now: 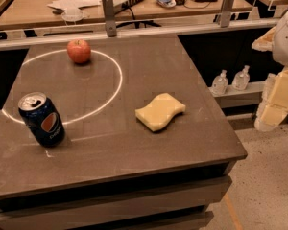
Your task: Move apple near pepsi can
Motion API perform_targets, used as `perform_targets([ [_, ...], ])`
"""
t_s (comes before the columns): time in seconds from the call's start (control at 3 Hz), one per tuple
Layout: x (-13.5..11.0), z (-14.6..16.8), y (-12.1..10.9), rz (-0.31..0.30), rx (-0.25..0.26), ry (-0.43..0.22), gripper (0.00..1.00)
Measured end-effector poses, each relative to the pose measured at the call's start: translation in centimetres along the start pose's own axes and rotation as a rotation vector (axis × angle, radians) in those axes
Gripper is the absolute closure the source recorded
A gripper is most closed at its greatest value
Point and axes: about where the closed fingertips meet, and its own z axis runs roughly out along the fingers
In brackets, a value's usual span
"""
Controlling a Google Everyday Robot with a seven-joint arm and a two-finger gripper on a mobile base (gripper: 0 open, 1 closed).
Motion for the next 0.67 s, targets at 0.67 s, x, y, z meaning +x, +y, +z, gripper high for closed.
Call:
perform_targets([
  [0.67, -1.7, 1.0, -1.8, 0.062, 0.009, -0.157, 0.00],
])
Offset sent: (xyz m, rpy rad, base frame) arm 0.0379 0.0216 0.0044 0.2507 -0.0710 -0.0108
